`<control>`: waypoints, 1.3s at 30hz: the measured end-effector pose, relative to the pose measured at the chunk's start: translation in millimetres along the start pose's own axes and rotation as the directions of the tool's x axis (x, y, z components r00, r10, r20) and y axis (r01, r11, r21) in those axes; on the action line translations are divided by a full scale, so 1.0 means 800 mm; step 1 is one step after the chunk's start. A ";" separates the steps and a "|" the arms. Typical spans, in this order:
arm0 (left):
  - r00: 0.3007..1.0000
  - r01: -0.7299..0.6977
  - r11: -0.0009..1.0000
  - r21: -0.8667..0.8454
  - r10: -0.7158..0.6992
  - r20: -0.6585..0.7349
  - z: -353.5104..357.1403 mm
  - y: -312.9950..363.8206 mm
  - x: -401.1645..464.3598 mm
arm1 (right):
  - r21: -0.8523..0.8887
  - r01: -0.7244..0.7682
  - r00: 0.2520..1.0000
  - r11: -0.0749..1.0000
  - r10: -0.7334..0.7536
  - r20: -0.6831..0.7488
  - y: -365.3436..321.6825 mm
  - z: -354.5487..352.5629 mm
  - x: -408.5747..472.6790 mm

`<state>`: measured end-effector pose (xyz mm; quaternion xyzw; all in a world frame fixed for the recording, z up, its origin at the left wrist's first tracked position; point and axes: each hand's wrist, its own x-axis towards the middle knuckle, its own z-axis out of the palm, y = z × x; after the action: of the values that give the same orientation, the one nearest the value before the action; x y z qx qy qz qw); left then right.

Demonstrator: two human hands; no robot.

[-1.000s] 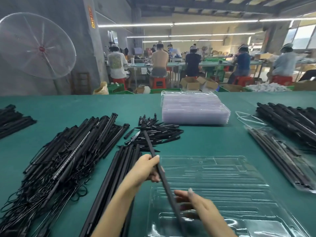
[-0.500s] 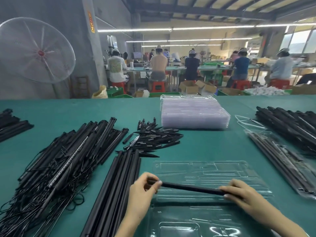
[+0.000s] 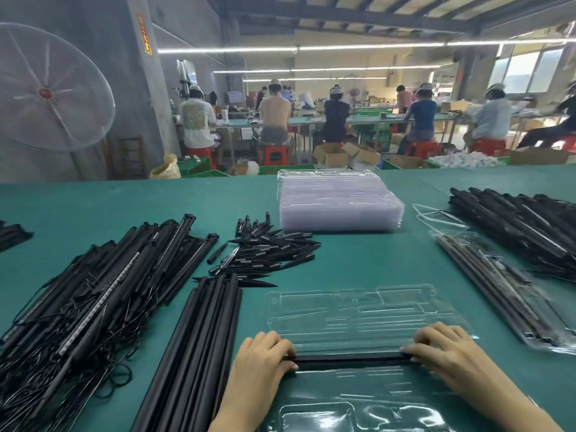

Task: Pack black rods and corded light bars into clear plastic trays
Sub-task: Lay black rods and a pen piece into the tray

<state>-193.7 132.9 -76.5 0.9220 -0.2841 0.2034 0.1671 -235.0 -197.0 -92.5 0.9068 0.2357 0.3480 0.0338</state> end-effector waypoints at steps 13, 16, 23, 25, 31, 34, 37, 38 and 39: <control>0.986 -0.140 0.989 0.056 0.134 0.095 0.002 0.001 0.002 | 0.052 -0.153 0.988 0.987 0.151 0.044 0.001 0.000 -0.015; 0.970 -0.198 0.971 0.134 0.175 0.170 -0.001 0.005 -0.004 | 0.072 -0.140 0.988 0.988 0.135 0.068 -0.006 0.000 -0.011; 0.981 -0.156 0.924 0.349 0.103 0.164 0.009 0.019 -0.010 | 0.127 -0.133 0.988 0.983 0.122 0.094 -0.019 -0.003 -0.007; 0.984 -0.127 0.937 0.326 0.078 0.160 0.009 0.019 -0.010 | 0.156 -0.188 0.981 0.970 0.178 0.078 -0.024 -0.005 -0.003; 0.991 -0.065 0.957 0.284 0.028 0.130 0.002 0.010 -0.015 | 0.250 -0.270 0.960 0.930 0.240 0.146 -0.029 -0.003 -0.002; 0.995 -0.038 0.957 0.287 0.011 0.096 -0.001 -0.002 -0.013 | 0.320 -0.300 0.952 0.899 0.262 0.157 -0.040 0.002 0.001; 0.994 0.000 0.957 0.292 -0.033 0.108 -0.005 -0.013 -0.013 | 0.343 -0.293 0.954 0.892 0.249 0.167 -0.051 0.011 0.013; 0.992 0.017 0.961 0.276 -0.050 0.114 -0.007 -0.015 -0.014 | 0.344 -0.298 0.953 0.891 0.254 0.166 -0.055 0.014 0.019; 0.990 0.025 0.964 0.263 -0.060 0.127 -0.008 -0.019 -0.015 | 0.350 -0.296 0.954 0.889 0.254 0.162 -0.057 0.017 0.022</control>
<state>-195.5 153.1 -79.5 0.9534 -0.2454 0.1730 0.0293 -233.0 -147.1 -102.0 0.9391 0.1638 0.2470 -0.1741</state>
